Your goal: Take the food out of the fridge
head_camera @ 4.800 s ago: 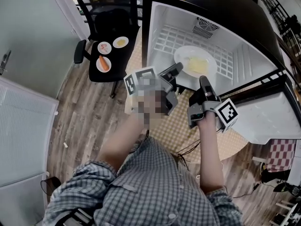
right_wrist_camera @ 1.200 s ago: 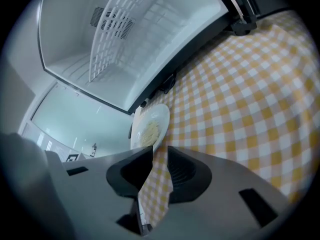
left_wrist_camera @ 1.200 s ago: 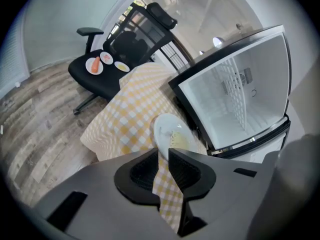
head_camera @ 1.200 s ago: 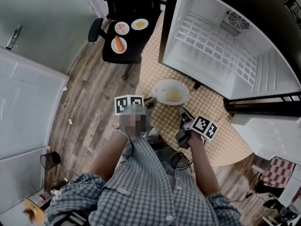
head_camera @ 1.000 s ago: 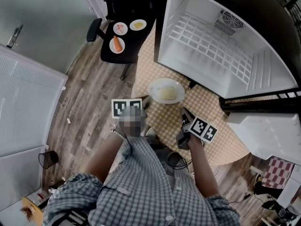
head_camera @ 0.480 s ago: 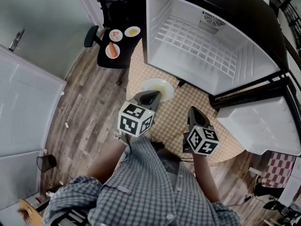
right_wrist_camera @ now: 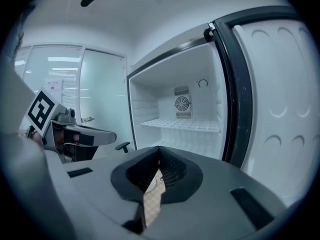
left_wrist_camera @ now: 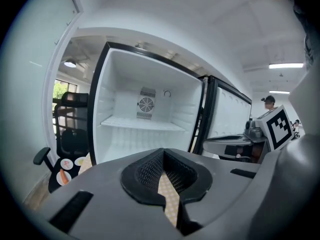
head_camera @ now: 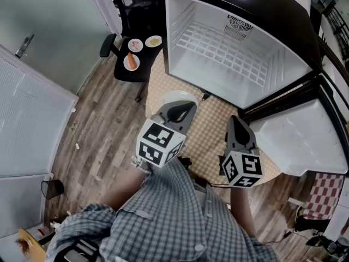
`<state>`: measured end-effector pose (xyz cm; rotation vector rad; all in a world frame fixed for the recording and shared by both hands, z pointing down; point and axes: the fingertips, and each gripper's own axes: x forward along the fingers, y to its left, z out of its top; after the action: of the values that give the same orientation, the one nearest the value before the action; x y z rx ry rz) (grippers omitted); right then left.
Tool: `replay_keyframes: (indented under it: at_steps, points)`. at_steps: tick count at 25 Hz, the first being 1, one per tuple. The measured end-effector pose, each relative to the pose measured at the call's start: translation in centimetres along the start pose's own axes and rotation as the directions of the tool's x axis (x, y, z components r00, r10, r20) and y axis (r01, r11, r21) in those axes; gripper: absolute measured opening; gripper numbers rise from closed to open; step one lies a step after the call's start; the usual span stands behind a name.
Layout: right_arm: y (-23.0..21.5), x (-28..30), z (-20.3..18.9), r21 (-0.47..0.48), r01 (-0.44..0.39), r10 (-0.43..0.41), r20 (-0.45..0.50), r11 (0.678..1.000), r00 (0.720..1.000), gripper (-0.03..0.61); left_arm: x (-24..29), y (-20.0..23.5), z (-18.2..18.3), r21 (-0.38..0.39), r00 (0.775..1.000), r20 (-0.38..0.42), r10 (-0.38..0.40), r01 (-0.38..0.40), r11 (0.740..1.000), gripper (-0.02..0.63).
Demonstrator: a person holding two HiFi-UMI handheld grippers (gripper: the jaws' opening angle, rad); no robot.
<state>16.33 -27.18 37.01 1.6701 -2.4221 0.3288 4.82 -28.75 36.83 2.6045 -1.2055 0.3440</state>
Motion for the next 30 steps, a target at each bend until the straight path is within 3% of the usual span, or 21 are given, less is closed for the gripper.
replay_keyframes:
  at_steps: [8,12,23,30]
  points:
    - [0.1,-1.5,2.0,-0.072,-0.002,0.007,0.06,0.997,0.998,0.009,-1.3,-1.8,1.5,0.022,1.0,0.017,-0.004,0.004,1.0,0.005]
    - [0.6,-2.0,2.2,-0.029,-0.044,0.046,0.061,0.999,0.997,0.009,-2.0,-2.1,1.1,0.031,1.0,0.008,0.008,-0.008,1.0,0.005]
    - [1.1,-3.0,1.6,-0.021,-0.071,0.072,0.054,0.997,0.996,0.009,-3.7,-2.3,-0.2,0.003,0.999,-0.006,0.051,-0.051,0.999,0.005]
    - [2.9,-2.5,0.5,-0.043,-0.168,0.169,0.018,0.985,0.985,0.009,-4.2,-2.2,-1.3,-0.016,0.997,-0.027,0.072,-0.072,0.997,0.005]
